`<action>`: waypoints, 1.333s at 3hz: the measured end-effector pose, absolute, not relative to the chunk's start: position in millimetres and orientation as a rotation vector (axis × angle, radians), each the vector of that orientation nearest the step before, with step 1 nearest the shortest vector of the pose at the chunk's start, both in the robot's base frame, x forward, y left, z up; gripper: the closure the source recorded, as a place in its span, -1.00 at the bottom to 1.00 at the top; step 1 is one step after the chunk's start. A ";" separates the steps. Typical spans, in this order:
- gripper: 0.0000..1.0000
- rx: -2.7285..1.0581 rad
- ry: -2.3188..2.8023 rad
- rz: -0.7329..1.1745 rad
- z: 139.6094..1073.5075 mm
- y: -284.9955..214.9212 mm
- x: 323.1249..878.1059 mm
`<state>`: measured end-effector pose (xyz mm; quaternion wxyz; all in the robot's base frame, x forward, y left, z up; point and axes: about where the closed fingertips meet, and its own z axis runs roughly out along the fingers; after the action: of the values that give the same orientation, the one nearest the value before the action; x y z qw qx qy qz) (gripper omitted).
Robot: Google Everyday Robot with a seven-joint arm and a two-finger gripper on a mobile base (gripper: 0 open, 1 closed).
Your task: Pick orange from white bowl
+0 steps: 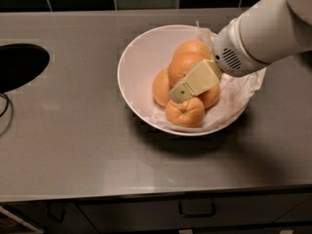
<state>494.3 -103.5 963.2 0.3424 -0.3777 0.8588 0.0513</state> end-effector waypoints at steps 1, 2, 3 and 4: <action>-0.98 -0.904 2.241 0.098 957.8 -97.9 501.5; -0.98 -0.858 2.245 0.078 954.6 -95.0 505.7; -0.90 -0.798 2.244 0.020 952.6 -92.9 507.5; -0.90 -0.756 2.244 -0.017 951.3 -93.0 508.7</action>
Offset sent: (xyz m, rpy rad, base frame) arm 0.0177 0.0082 -0.0151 0.0116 -0.0425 -0.1536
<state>508.7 -93.0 951.3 0.3771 -0.2956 0.8777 -0.0068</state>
